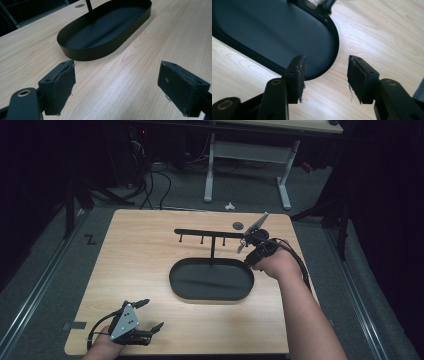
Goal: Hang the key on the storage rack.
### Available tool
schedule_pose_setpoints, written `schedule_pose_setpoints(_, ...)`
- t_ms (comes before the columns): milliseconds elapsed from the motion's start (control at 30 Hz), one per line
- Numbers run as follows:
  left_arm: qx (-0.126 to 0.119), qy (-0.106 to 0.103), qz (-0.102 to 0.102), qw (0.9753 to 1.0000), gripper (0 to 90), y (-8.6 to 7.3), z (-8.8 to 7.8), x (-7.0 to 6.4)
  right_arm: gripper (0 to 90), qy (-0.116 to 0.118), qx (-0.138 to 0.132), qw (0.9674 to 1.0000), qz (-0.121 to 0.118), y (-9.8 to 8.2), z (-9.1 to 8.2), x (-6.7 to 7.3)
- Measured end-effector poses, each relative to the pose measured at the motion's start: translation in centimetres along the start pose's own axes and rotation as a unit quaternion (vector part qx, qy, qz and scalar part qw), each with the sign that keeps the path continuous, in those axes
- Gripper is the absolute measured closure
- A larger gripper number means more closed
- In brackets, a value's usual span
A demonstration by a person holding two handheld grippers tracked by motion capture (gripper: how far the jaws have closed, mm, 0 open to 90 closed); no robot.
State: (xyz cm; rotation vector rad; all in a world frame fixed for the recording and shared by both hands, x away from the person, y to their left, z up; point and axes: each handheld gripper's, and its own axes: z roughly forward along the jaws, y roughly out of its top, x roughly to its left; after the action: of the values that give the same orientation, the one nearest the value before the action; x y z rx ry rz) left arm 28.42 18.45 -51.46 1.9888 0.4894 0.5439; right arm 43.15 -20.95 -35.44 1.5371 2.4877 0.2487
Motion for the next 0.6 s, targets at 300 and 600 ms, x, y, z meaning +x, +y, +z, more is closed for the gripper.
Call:
schedule_pose_setpoints(300, 0.000, 0.000, -0.001, 1.0000, 15.2, 0.0, 0.1, -0.1, 44.0, 0.017, -0.010, 0.9998, 0.006, -2.8, 2.8, 0.1)
schedule_pose_setpoints(600, 0.007, -0.003, 0.006, 1.0000, 15.2, 0.0, 0.4, -0.2, 37.3, 0.008, -0.082, 0.9960, 0.036, -6.7, 5.0, -0.1)
